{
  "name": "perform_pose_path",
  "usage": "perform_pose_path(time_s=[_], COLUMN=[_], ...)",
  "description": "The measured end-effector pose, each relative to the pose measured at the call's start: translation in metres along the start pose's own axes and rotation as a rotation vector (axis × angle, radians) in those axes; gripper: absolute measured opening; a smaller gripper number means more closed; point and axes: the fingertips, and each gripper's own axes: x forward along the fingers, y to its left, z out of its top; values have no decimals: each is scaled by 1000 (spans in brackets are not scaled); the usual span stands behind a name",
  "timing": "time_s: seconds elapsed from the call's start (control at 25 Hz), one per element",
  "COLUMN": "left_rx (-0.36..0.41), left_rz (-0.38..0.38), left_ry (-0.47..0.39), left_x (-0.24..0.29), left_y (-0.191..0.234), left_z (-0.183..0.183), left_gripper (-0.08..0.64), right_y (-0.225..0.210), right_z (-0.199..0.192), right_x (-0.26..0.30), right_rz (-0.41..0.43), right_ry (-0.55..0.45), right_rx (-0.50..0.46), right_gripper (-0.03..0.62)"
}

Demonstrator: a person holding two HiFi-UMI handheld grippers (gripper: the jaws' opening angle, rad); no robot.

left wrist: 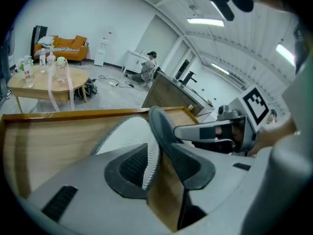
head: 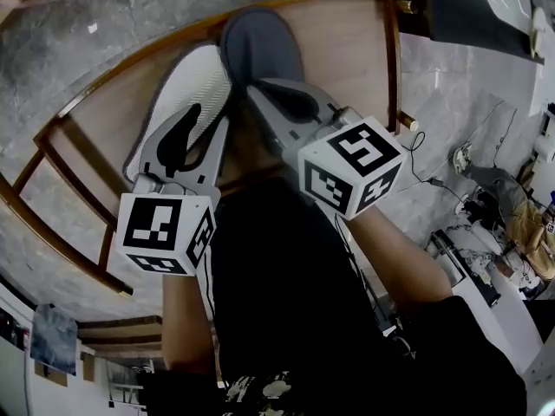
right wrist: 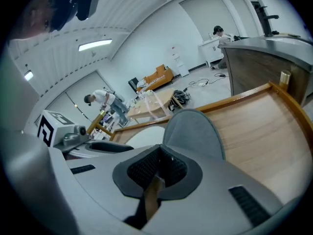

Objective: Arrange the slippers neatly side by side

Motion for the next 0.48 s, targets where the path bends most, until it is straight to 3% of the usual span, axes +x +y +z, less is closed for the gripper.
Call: perform_pose_path(time_s=[0.32,0.48], left_rx=[5,11], left_rz=[75,113], left_ry=[-18,-3], left_x=[-23,-42], left_y=[12,16], left_z=[-7,-17], left_gripper=[158,173], right_y=[-20,-19], right_z=[-17,-17], right_x=[6,8], right_rz=[-44,-56], right_ry=[45,54], right_rx=[-6,-82], right_gripper=[0,0])
